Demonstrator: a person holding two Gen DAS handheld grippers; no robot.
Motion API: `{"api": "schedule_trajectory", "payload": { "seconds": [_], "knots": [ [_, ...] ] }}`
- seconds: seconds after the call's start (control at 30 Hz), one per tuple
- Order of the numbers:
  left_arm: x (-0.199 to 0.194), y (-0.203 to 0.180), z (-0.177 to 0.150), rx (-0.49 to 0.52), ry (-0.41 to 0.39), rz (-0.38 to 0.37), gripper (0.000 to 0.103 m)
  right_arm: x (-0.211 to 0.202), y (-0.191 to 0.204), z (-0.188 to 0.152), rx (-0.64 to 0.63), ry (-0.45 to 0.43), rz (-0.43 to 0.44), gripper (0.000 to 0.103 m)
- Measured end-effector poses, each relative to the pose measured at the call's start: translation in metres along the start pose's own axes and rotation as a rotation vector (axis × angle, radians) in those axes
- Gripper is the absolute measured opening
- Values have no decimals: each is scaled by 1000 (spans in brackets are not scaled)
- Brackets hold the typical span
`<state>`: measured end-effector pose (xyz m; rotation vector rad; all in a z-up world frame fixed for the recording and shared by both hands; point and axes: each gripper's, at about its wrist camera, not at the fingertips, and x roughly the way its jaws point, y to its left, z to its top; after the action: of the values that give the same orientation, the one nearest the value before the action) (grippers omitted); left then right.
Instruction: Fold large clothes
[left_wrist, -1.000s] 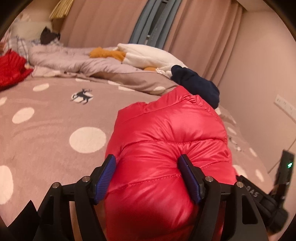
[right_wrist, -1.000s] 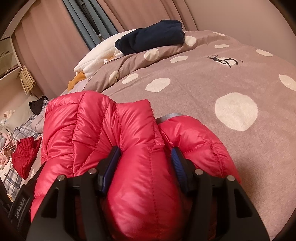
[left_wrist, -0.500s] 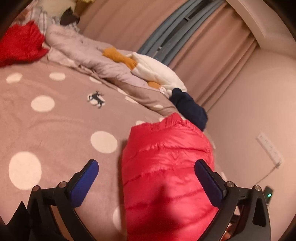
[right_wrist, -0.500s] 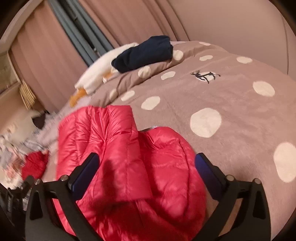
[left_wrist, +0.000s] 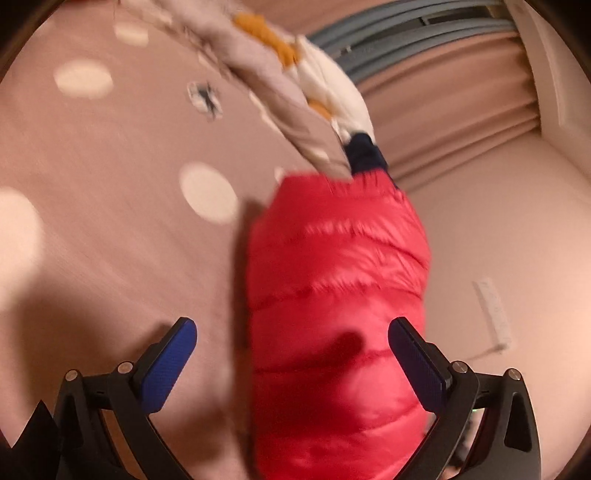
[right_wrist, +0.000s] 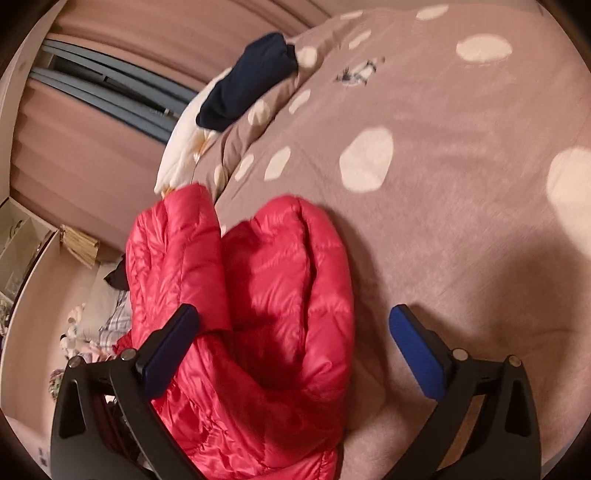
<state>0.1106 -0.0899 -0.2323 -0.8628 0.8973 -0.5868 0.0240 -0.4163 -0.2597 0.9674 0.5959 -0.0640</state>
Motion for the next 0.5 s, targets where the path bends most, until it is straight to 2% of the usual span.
{"api": "schedule_trajectory", "payload": {
  "seconds": [0.13,0.17,0.23,0.3,0.37,0.4,0.5],
  "knots": [
    [32,7,-2,-38,130,-67,102,21,-10,-8,109,94,172,103],
    [41,7,-3,-50,160,-104,102,27,-9,-10,119,105,208,103],
    [52,6,-4,-55,203,-157,102,37,-1,-14,99,132,233,103],
    [61,1,-2,-26,230,-162,102,46,9,-17,79,162,259,103],
    [65,2,-2,-28,221,-161,101,55,19,-22,37,173,270,103],
    [66,2,-2,-32,206,-152,97,58,21,-23,21,173,277,101],
    [66,-2,-5,-11,169,-105,89,65,17,-26,32,174,305,68]
  ]
}}
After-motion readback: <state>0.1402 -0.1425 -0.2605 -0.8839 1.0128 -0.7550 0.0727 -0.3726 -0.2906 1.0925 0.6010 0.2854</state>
